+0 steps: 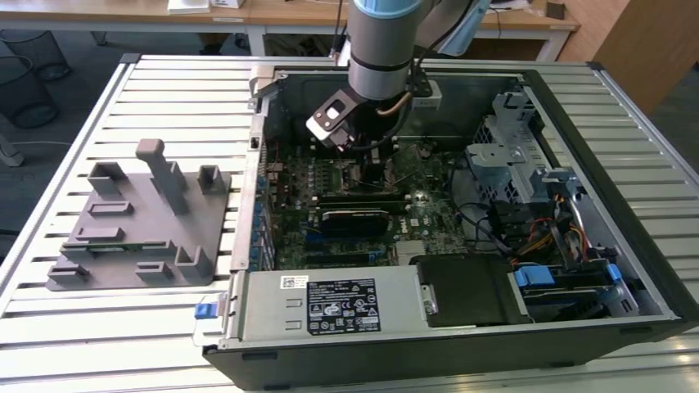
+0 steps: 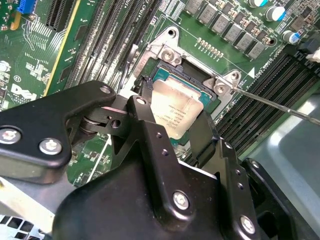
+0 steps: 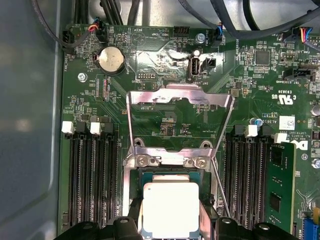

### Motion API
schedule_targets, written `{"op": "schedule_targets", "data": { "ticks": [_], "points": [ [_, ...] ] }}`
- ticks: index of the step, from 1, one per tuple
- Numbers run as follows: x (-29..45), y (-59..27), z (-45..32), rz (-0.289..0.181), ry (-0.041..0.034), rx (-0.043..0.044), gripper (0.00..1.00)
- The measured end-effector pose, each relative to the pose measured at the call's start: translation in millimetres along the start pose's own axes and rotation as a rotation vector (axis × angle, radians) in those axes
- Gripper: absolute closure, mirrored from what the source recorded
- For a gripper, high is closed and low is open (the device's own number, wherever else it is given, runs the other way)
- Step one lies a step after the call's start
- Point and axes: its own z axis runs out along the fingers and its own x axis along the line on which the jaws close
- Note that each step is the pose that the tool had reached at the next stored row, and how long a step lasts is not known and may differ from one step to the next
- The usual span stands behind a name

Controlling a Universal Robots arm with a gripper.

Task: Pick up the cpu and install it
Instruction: 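Place the cpu into insertion slot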

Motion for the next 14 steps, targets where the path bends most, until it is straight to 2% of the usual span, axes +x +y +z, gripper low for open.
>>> {"op": "schedule_targets", "data": {
  "ticks": [11,14],
  "points": [
    [0.0,0.0,0.9,0.000,0.0000,0.0000,0.47],
    [0.1,0.0,-1.4,0.000,0.0008,-0.0003,0.47]
  ]
}}
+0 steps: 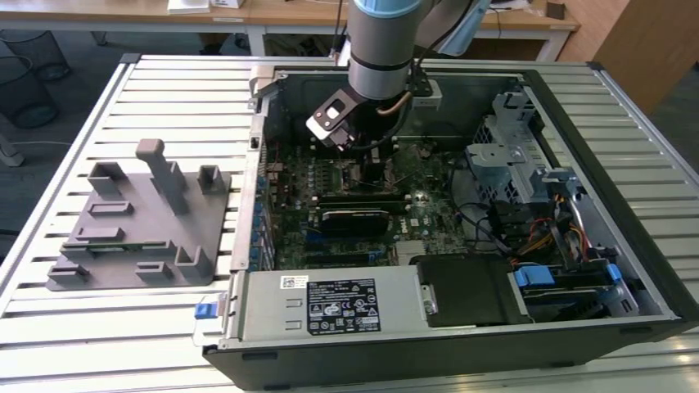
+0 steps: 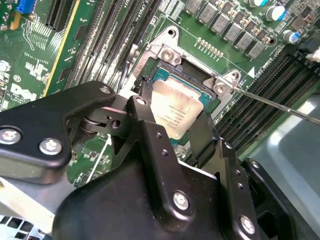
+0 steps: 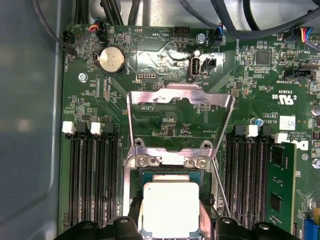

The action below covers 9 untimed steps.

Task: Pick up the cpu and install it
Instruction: 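Place the cpu into insertion slot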

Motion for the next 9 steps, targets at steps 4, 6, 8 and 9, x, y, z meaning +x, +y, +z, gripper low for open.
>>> {"op": "schedule_targets", "data": {
  "ticks": [4,6,8,9],
  "points": [
    [-0.1,0.0,-0.9,0.004,-0.0002,0.0001,0.47],
    [-0.1,-0.1,-0.9,0.005,-0.0003,0.0003,0.47],
    [-0.1,-0.6,-0.7,0.007,-0.0005,0.0004,0.47],
    [0.0,-0.9,-0.5,0.009,-0.0005,0.0004,0.47]
  ]
}}
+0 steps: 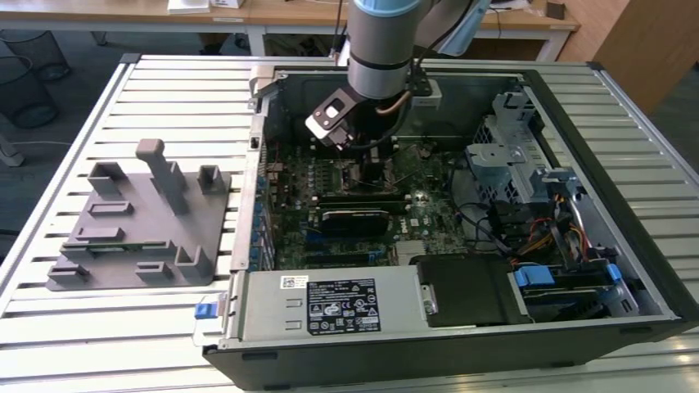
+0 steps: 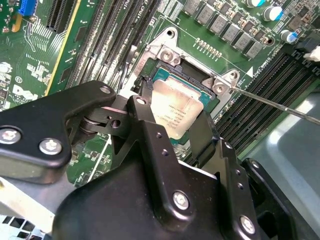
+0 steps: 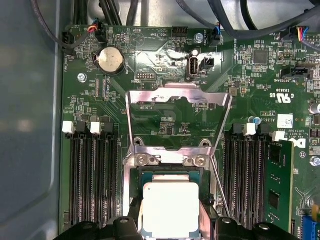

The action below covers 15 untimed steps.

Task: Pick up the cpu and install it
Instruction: 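Place the cpu into insertion slot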

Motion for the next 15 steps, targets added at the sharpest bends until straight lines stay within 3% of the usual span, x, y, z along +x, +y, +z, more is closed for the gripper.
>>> {"op": "schedule_targets", "data": {
  "ticks": [15],
  "points": [
    [0.0,0.7,2.7,0.014,0.0003,0.0010,0.47]
  ]
}}
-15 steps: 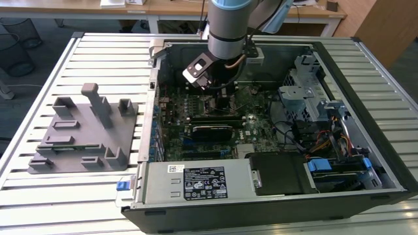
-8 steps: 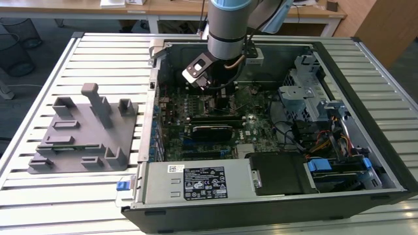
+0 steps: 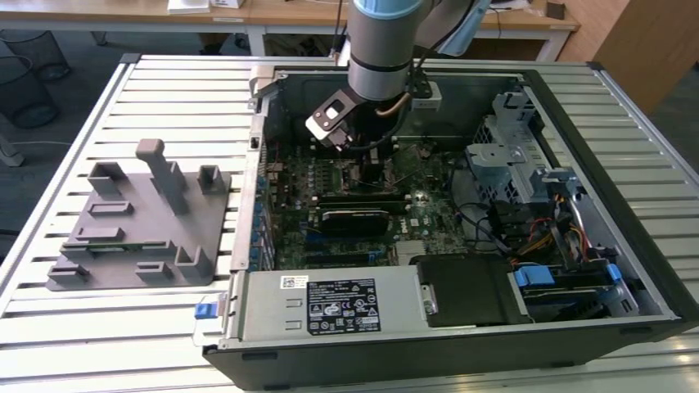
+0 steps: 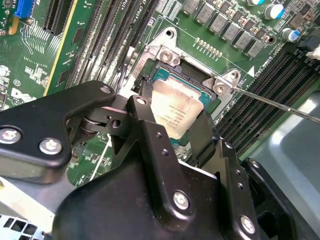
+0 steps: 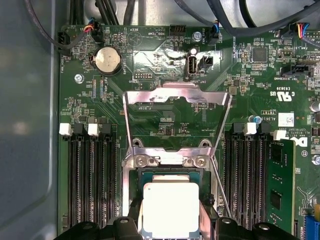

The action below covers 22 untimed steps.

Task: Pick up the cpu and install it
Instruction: 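Place the cpu into insertion slot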

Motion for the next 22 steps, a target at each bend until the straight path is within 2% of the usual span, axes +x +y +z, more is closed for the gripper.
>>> {"op": "schedule_targets", "data": {
  "ticks": [9,11,12,16,22],
  "points": [
    [0.0,0.0,0.4,0.001,0.0001,-0.0001,0.47],
    [0.1,0.1,0.5,0.001,0.0005,-0.0003,0.45],
    [0.1,0.1,0.5,0.001,0.0004,-0.0002,0.39],
    [0.0,0.0,0.4,0.001,0.0001,0.0000,0.39],
    [-0.1,-0.1,-8.0,0.001,0.0001,0.0003,0.39]
  ]
}}
